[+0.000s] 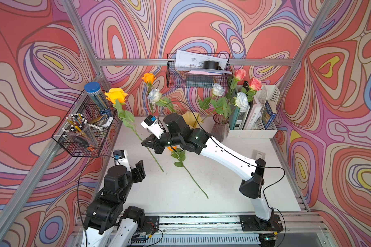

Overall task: Arrange the flowers in different vases according to their colors
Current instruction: Insert the flower into the vase.

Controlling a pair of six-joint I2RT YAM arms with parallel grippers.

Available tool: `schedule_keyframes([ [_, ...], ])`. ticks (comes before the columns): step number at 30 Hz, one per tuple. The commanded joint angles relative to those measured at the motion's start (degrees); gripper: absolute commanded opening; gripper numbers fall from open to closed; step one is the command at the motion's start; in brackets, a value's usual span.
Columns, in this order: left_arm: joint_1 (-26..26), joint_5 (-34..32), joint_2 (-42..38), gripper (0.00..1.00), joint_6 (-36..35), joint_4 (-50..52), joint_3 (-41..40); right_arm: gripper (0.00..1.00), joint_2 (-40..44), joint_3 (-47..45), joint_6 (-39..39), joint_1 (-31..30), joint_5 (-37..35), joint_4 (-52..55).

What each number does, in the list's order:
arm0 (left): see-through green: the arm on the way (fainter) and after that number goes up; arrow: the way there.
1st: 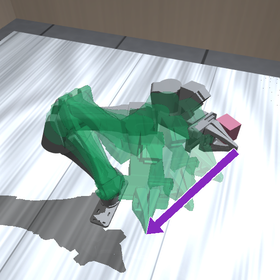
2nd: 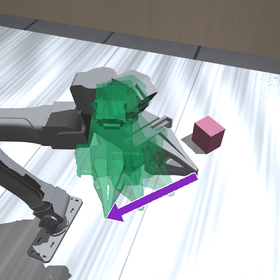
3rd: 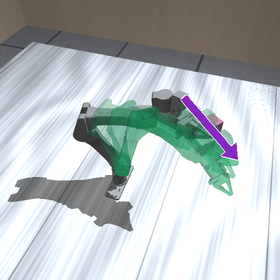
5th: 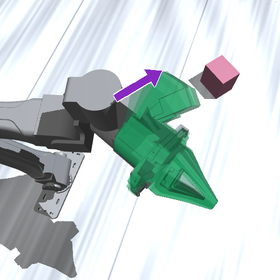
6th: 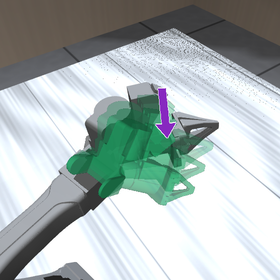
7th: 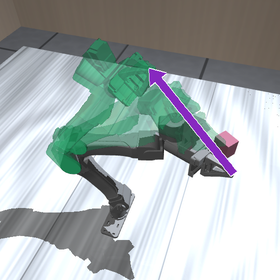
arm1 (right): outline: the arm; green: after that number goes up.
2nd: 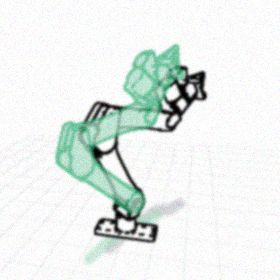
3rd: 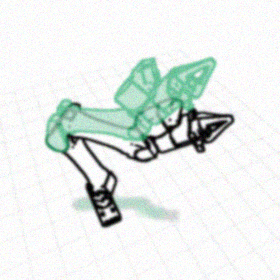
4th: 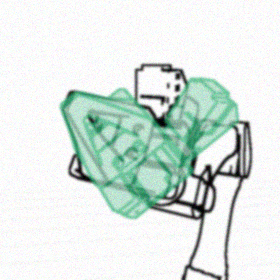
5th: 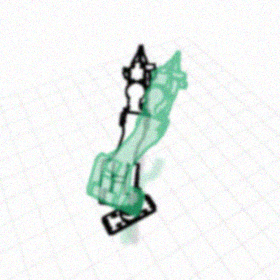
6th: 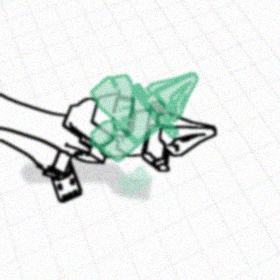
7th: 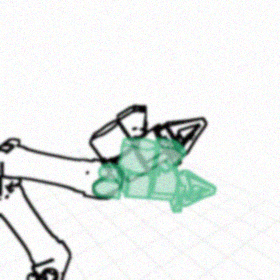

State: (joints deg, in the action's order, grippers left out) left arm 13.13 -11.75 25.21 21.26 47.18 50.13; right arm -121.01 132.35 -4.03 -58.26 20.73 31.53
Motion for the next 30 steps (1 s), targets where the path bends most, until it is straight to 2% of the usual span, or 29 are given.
schedule_keyframes([
  [1,-0.2,-0.13,-0.04,0.72,0.19,-0.14,-0.38,0.0,-1.99,1.41,7.35,-0.19,-4.67,-7.18],
  [7,-0.21,0.29,0.22,0.72,0.19,-0.17,-0.49,0.0,-3.56,-3.51,13.72,-0.19,-11.51,-23.28],
  [12,-0.2,0.76,0.66,0.72,0.19,-0.18,-0.58,0.0,-8.33,-1.36,18.54,-0.1,-17.46,-33.29],
  [16,-0.21,0.3,3.29,0.71,0.37,0.07,-0.15,0.0,-15.26,6.9,20.79,0.9,-19.62,-34.63],
  [20,-0.21,1.45,6.65,0.7,0.1,-0.13,0.23,0.0,-19.43,11.14,22.55,2.0,-21.08,-37.36],
  [25,-0.21,1.04,9.48,0.7,0.34,-0.74,0.21,0.0,-19.89,11.18,20.91,4.12,-20.43,-40.85],
  [30,-0.25,3.93,12.72,0.71,7.36,-1.65,-1.93,0.0,-19.37,11.53,20.0,4.9,-19.34,-42.28],
])
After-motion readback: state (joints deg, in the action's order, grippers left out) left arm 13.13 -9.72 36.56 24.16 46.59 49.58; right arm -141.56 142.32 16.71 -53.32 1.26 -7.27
